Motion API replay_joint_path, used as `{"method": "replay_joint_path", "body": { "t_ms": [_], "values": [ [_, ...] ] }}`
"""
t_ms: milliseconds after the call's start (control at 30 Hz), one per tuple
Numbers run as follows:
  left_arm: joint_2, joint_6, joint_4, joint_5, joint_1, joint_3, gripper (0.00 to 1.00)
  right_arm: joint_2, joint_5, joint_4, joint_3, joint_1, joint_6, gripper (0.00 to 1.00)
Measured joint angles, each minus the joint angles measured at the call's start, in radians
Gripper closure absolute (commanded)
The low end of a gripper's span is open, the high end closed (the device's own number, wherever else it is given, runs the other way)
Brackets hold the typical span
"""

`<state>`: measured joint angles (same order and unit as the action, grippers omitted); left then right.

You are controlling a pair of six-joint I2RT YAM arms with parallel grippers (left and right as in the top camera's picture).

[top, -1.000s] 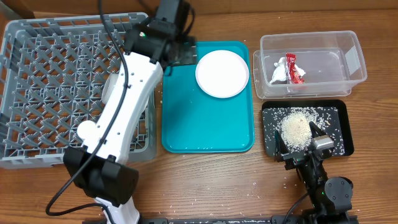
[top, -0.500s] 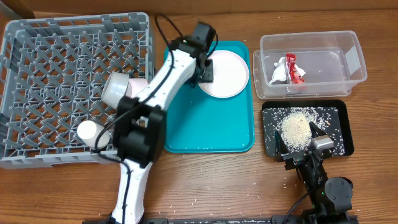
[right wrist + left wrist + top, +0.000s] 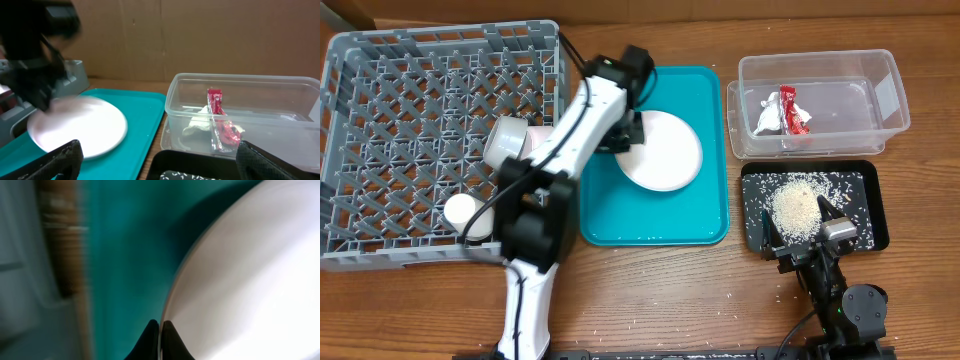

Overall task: Sort waste into correct bins and load items into the dishwasher
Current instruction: 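Reach the left gripper to the white plate and grasp its edge, then lift the white plate with the left gripper and stand it in the rack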

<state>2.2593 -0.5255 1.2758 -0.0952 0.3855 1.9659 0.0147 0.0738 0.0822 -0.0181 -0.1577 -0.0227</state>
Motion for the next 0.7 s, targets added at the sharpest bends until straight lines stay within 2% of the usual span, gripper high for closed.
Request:
{"method": "replay_joint_path", "body": {
  "t_ms": [167,200,333,500,700],
  "values": [
    [-0.277,0.004,0.163,-0.357,-0.025,0.006,0.96,0.0,0.0,0.0,0.0,0.0,0.0,0.0],
    [-0.354,0.009,0.2,-0.472,-0.028,0.015,0.96,0.0,0.0,0.0,0.0,0.0,0.0,0.01],
    [-0.51,0.051,0.3,-0.791,-0.029,0.035,0.96,0.0,0.0,0.0,0.0,0.0,0.0,0.0],
    [-0.541,0.069,0.279,-0.978,-0.077,0.036,0.96,0.0,0.0,0.0,0.0,0.0,0.0,0.0],
    [-0.501,0.116,0.156,-1.062,-0.217,-0.003,0.96,0.0,0.0,0.0,0.0,0.0,0.0,0.0]
  ]
}}
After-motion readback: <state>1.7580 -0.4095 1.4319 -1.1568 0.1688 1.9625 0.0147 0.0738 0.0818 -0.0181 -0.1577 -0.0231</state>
